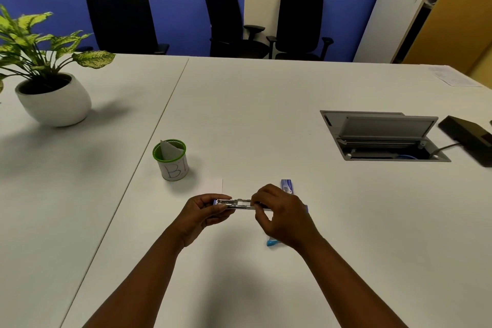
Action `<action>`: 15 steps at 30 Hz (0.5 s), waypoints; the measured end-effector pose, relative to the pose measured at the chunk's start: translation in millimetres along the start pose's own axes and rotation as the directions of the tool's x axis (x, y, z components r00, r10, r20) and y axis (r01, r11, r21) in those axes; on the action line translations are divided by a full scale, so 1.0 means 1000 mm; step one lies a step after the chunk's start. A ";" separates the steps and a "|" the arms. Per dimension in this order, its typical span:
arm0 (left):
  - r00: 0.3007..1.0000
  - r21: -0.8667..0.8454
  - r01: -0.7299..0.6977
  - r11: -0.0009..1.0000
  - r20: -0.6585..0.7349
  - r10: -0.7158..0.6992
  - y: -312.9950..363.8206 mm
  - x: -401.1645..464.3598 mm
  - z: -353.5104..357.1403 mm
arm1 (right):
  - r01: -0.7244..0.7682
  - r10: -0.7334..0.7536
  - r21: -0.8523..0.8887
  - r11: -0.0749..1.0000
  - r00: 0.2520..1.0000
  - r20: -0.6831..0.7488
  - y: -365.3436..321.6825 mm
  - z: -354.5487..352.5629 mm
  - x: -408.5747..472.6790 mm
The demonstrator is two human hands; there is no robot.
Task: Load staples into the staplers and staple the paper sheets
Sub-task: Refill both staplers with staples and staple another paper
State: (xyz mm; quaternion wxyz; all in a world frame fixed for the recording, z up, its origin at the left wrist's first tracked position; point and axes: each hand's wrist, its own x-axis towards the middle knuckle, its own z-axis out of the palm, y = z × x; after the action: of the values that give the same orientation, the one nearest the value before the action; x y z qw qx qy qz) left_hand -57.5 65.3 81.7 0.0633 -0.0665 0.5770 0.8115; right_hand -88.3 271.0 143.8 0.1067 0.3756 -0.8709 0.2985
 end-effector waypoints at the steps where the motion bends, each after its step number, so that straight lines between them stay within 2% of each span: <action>1: 1.000 -0.026 -0.004 1.000 0.017 0.005 -0.003 0.000 -0.001 | 0.024 -0.023 -0.044 0.999 0.999 0.023 -0.002 -0.003 0.002; 6: 0.999 -0.097 0.026 0.995 0.023 -0.024 -0.013 -0.001 0.005 | 0.109 -0.091 -0.116 0.987 0.984 0.151 -0.008 -0.010 0.011; 10: 0.999 -0.088 0.027 0.996 0.028 -0.025 -0.013 -0.002 0.004 | 0.086 -0.062 -0.118 0.989 0.980 0.190 -0.004 -0.006 0.011; 12: 0.999 -0.072 0.027 0.997 0.028 -0.025 -0.011 -0.003 0.004 | 0.041 -0.029 -0.069 0.997 0.985 0.168 -0.003 -0.004 0.009; 15: 0.999 -0.057 0.037 0.998 -0.003 -0.037 -0.010 -0.002 0.000 | -0.148 0.116 0.179 0.973 0.977 0.179 0.003 -0.009 0.008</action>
State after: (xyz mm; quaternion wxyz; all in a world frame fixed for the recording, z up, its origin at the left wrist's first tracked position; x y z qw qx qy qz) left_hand -53.6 68.7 73.1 0.0752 -0.0806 0.5524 0.8262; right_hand -96.8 273.4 153.1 -0.0235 0.3491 -0.8672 0.3544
